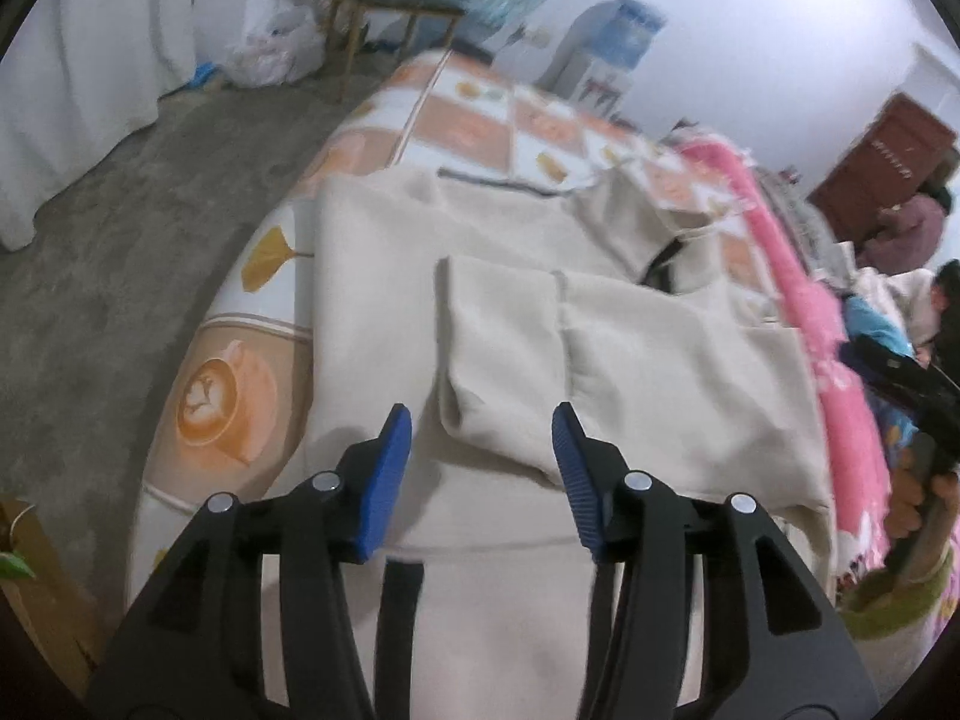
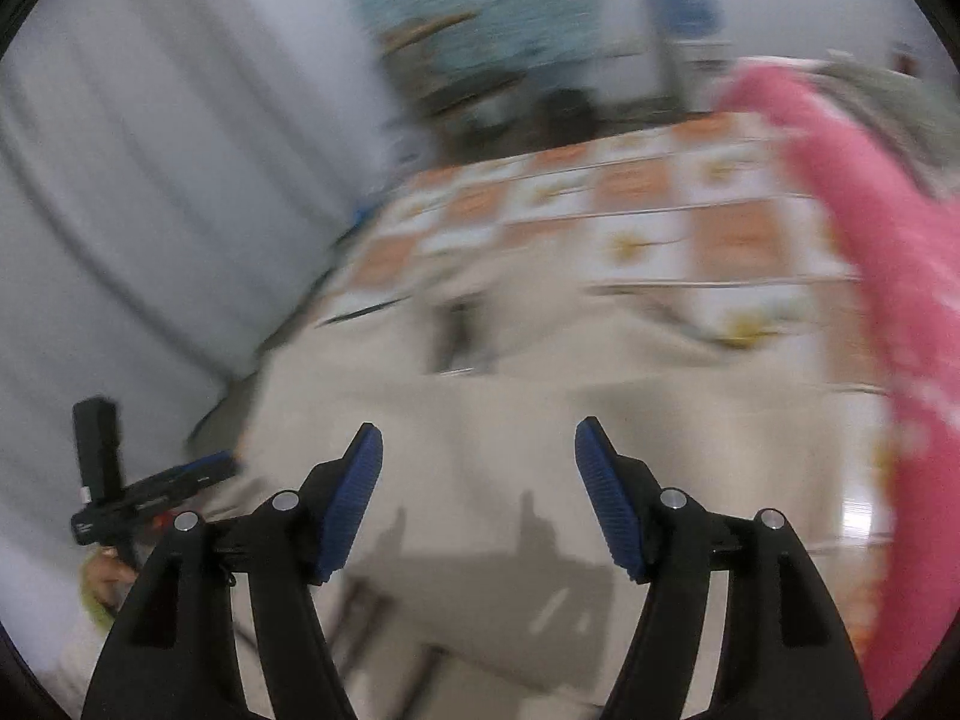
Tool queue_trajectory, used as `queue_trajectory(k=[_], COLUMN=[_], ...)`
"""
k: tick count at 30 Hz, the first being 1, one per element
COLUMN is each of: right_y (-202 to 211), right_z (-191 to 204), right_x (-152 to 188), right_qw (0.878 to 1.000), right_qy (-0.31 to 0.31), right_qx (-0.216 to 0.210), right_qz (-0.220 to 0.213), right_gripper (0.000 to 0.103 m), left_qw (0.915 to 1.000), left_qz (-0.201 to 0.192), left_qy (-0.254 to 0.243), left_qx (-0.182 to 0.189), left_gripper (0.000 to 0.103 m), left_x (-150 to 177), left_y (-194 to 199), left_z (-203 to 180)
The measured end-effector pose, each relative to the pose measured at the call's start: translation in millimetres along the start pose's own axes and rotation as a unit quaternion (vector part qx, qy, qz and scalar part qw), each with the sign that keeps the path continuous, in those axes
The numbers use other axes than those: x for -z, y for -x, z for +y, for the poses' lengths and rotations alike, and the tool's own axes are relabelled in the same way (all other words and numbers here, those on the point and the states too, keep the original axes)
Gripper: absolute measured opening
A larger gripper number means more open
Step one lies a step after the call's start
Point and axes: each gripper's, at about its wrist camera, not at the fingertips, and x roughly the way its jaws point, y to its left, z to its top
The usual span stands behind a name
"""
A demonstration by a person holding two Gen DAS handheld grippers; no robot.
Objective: Fold large clothes
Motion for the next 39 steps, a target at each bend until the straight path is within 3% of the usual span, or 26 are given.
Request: queue_trajectory(k=[3, 5, 7, 11, 20, 22, 24, 25, 27, 34, 39], right_y=[11.0, 8.4, 2.0, -20.5, -56.1, -59.9, -59.9, -58.5, -52.5, -40.3, -36.1], right_z=[-42.0, -66.4, -88.0, -104.7, -121.6, -121.1, -118.8, -117.1, -112.2, -112.8, -111.1], right_x=[-0.8, 2.4, 4.4, 9.6, 6.8, 7.1, 6.9, 6.9, 7.2, 7.2, 9.2], right_qw=[0.998, 0.996, 0.994, 0.992, 0.989, 0.989, 0.988, 0.989, 0.987, 0.986, 0.986], right_qy=[-0.038, -0.059, -0.072, -0.076, -0.066, -0.055, -0.041, -0.034, -0.020, -0.025, -0.030], right_qx=[0.044, 0.066, 0.080, 0.102, 0.127, 0.136, 0.144, 0.145, 0.159, 0.162, 0.160], right_qz=[-0.011, -0.007, 0.003, 0.014, 0.032, 0.032, 0.025, 0.020, 0.005, -0.022, -0.040], right_gripper=[0.065, 0.065, 0.065, 0.064, 0.036, 0.023, 0.009, 0.007, 0.006, 0.006, 0.006], left_qw=[0.9997, 0.9989, 0.9984, 0.9963, 0.9921, 0.9932, 0.9959, 0.9969, 0.9971, 0.9929, 0.9852], left_qz=[0.019, 0.023, 0.029, 0.024, -0.102, -0.096, -0.067, -0.052, -0.040, -0.064, -0.120], left_qy=[-0.007, -0.024, -0.027, -0.041, -0.063, -0.048, -0.029, -0.020, -0.018, -0.054, -0.092], left_qx=[-0.014, -0.032, -0.041, -0.071, -0.036, -0.045, -0.053, -0.056, -0.061, -0.084, -0.082], left_gripper=[0.044, 0.032, 0.027, 0.007, 0.006, 0.006, 0.006, 0.006, 0.006, 0.006, 0.006], left_x=[-7.9, -10.4, -11.1, -12.1, -13.7, -14.1, -11.1, -7.6, 0.3, 14.3, 14.6], left_y=[-20.8, -31.9, -40.0, -47.6, 30.9, 28.9, 12.4, 2.8, -6.5, -4.7, 19.0], left_z=[-2.7, -7.2, -8.2, -12.5, -22.1, -9.9, 5.1, 12.5, 19.8, 14.5, -2.6])
